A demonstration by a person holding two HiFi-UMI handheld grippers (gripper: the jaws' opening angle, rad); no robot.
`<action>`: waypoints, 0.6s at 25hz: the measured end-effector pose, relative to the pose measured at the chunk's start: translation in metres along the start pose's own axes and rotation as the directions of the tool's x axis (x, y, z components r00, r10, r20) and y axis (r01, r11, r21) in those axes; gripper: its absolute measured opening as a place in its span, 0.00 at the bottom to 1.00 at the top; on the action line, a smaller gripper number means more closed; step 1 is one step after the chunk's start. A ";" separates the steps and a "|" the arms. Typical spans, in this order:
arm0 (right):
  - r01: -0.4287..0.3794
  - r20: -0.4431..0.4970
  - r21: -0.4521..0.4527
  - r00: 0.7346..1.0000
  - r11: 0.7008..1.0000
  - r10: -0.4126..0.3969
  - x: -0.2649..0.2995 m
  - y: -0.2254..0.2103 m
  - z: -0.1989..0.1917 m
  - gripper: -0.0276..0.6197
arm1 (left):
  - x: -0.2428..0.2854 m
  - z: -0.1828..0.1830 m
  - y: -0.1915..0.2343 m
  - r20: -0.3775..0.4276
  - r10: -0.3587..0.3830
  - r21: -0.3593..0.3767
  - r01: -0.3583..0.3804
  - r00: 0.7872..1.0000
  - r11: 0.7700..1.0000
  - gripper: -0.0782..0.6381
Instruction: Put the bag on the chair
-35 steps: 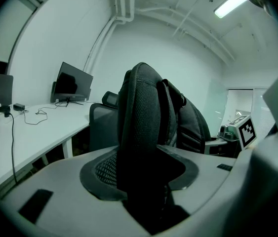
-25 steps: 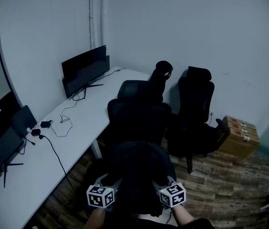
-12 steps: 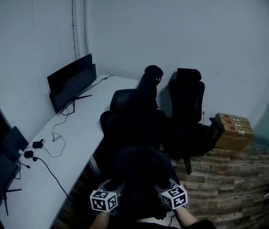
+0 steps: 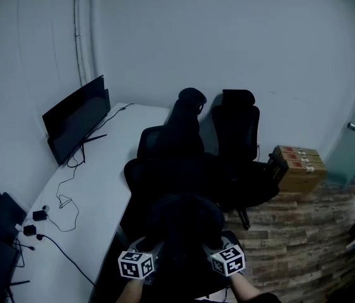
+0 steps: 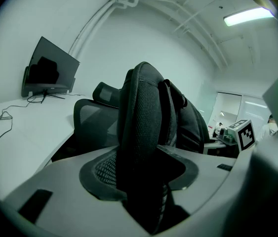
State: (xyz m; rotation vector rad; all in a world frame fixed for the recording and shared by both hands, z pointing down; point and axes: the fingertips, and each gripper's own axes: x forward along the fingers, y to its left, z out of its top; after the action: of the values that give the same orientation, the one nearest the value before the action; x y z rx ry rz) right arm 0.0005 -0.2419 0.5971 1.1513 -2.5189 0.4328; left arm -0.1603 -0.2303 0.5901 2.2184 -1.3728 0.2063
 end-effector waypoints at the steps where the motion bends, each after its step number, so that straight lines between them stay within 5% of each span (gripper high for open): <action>1: 0.008 0.000 0.003 1.000 1.000 -0.008 0.009 -0.002 0.002 0.20 | 0.005 0.003 0.008 -0.004 -0.005 -0.002 0.005 1.000 1.000 0.41; 15: 0.049 -0.040 -0.012 0.998 0.999 -0.050 0.115 -0.026 0.002 0.20 | 0.080 0.006 0.100 -0.080 -0.066 -0.047 0.062 0.995 0.997 0.41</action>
State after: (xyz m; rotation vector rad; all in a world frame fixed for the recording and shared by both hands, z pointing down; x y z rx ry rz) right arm -0.0504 -0.3357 0.6475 1.1860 -2.4498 0.4247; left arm -0.2098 -0.3317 0.6506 2.1891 -1.2492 0.2384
